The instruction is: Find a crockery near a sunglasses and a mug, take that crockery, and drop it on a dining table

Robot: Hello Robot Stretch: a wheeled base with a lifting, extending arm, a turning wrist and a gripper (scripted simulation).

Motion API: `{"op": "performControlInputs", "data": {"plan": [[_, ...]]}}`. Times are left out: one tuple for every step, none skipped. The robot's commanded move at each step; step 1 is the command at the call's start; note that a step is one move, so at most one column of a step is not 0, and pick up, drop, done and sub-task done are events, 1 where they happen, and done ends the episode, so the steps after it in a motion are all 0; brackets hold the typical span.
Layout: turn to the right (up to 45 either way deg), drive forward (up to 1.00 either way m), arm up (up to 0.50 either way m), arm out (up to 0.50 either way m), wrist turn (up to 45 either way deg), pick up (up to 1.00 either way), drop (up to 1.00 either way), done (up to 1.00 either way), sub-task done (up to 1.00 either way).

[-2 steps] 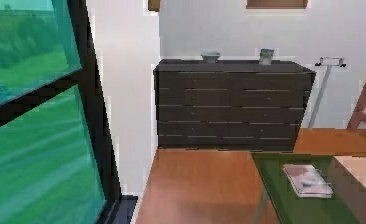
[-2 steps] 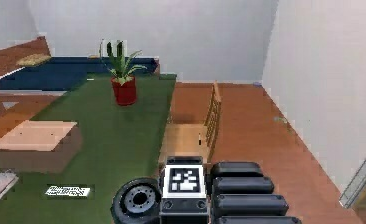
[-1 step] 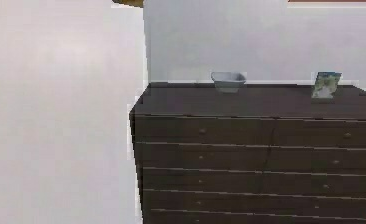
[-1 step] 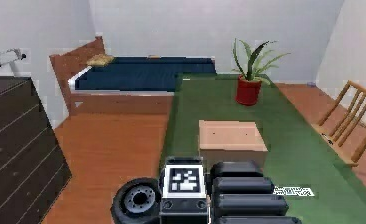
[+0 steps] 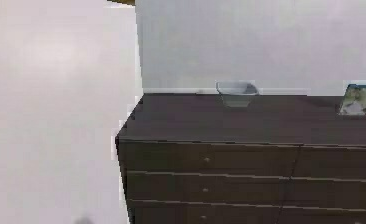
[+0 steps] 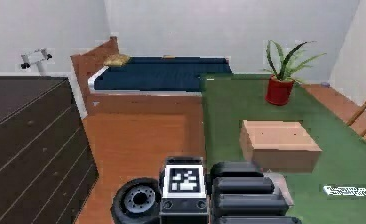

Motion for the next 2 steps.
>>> {"op": "performControlInputs", "data": {"plan": [[45.0,0.0,0.0,0.0,0.0,0.0,0.0,0.0,0.0],[0.0,0.2,0.0,0.0,0.0,0.0,0.0,0.0,0.0]]}}
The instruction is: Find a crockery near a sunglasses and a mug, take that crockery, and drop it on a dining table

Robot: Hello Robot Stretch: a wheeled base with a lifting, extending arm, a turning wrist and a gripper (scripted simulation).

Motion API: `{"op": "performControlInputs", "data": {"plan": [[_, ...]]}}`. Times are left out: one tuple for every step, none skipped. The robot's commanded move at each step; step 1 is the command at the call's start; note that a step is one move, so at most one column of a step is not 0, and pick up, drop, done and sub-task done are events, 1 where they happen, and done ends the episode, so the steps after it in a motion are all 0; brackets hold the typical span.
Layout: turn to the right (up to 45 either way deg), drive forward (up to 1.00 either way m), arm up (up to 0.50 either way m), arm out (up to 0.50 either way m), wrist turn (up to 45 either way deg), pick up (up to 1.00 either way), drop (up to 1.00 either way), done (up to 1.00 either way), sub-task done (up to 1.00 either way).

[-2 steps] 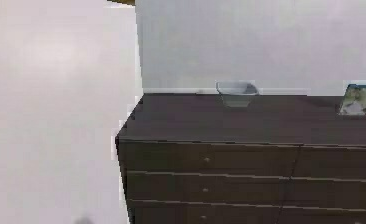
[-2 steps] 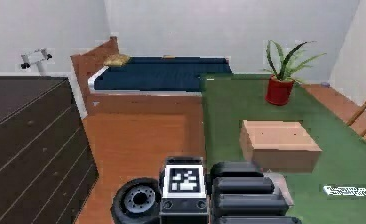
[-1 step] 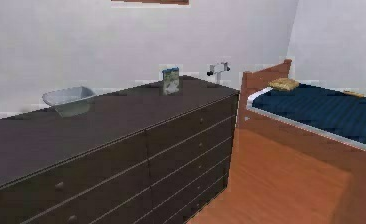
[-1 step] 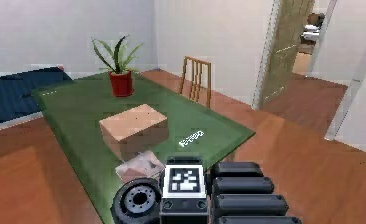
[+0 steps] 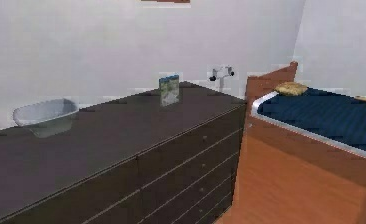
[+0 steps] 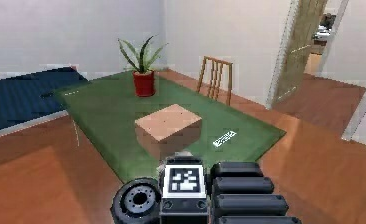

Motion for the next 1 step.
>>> {"op": "performControlInputs", "data": {"plan": [[45.0,0.0,0.0,0.0,0.0,0.0,0.0,0.0,0.0]]}}
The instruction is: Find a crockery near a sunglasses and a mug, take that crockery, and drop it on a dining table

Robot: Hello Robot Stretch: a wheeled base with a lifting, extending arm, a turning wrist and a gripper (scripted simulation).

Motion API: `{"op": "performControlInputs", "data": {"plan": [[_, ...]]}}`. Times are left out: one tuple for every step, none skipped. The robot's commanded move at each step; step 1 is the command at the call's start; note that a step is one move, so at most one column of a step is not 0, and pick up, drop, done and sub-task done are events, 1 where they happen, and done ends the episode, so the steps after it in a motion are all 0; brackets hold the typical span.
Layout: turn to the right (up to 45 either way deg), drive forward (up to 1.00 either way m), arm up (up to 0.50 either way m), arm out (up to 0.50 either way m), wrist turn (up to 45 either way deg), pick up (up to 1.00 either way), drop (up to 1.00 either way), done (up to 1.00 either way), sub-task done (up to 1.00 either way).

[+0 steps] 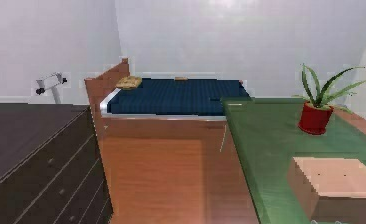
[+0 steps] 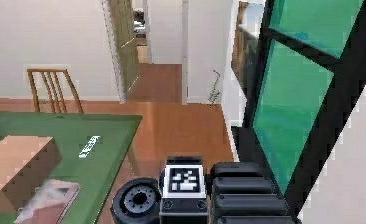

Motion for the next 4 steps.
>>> {"op": "performControlInputs", "data": {"plan": [[3.0,0.0,0.0,0.0,0.0,0.0,0.0,0.0,0.0],[0.0,1.0,0.0,0.0,0.0,0.0,0.0,0.0,0.0],[12.0,0.0,0.0,0.0,0.0,0.0,0.0,0.0,0.0],[0.0,0.25,0.0,0.0,0.0,0.0,0.0,0.0,0.0]]}}
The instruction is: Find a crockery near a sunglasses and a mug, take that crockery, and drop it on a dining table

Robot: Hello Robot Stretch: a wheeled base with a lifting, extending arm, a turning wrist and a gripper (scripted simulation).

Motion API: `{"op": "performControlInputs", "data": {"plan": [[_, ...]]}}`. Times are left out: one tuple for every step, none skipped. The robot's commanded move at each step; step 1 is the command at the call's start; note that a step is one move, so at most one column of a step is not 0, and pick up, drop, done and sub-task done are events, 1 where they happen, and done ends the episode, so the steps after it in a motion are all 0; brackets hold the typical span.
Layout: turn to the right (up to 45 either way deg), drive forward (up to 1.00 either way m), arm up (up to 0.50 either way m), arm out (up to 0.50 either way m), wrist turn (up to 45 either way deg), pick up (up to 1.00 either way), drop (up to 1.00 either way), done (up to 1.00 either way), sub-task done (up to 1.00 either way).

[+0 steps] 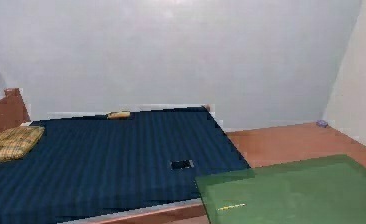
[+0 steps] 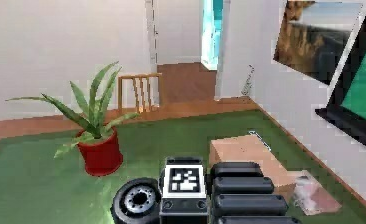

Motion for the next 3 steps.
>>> {"op": "performControlInputs", "data": {"plan": [[45.0,0.0,0.0,0.0,0.0,0.0,0.0,0.0,0.0],[45.0,0.0,0.0,0.0,0.0,0.0,0.0,0.0,0.0],[45.0,0.0,0.0,0.0,0.0,0.0,0.0,0.0,0.0]]}}
